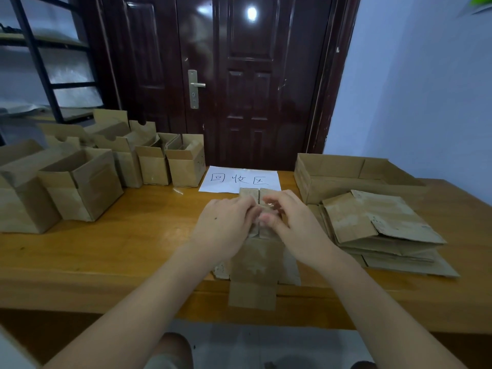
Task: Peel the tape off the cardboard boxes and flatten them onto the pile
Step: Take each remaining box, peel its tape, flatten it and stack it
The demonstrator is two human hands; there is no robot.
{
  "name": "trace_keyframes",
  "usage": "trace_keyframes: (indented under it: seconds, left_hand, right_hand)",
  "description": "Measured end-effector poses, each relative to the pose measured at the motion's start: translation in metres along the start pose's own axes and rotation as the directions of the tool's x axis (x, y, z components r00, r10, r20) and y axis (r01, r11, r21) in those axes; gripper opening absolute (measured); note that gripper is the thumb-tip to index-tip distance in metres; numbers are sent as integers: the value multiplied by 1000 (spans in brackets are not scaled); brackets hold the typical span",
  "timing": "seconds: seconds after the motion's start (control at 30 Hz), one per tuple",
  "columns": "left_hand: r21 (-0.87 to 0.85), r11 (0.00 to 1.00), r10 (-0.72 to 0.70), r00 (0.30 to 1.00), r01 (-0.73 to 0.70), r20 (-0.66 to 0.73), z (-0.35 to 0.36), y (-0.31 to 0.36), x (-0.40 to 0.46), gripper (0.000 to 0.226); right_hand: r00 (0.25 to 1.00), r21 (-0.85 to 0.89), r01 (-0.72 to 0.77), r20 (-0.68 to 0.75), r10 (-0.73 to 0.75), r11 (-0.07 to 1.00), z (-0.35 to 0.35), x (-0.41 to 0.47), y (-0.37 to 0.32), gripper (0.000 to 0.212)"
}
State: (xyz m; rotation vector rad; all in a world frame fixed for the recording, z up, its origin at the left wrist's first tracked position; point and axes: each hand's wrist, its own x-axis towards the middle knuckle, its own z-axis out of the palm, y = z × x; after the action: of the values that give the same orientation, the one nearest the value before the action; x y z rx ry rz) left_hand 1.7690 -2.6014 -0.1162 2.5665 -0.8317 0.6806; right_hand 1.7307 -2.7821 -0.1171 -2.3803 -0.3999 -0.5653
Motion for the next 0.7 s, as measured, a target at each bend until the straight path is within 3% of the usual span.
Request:
trace_keyframes:
  seconds: [0.17,0.27,0.33,0.47,0.57,0.7]
  left_hand:
    - [-100,995,23,997,-17,67,-7,0,-5,34]
    - [-140,990,38,990,-19,133,-11,0,-11,44]
    - [-187,982,44,990,-18,133,-10,1,-16,46]
    - [-185,978,114,990,-98,78,-10,2,-21,20]
    - [-136,982,141,987,-130,72,-13,2,-25,33]
    - [-137,983,135,986,-121,94,-14,3,-27,36]
  right_hand:
    - [991,-33,58,-123,-62,998,2,-6,1,15]
    - [986,12,27,-168,-25,1000,2,-8,1,16]
    - [990,72,5,-139,5,997,0,-12,-4,21]
    - [996,89,29,-85,-22,996,-1,-20,-8,11]
    - [999,79,43,-27,-41,996,-3,-22,-7,24]
    - [997,63,69,-27,-68,996,-1,-27,-6,16]
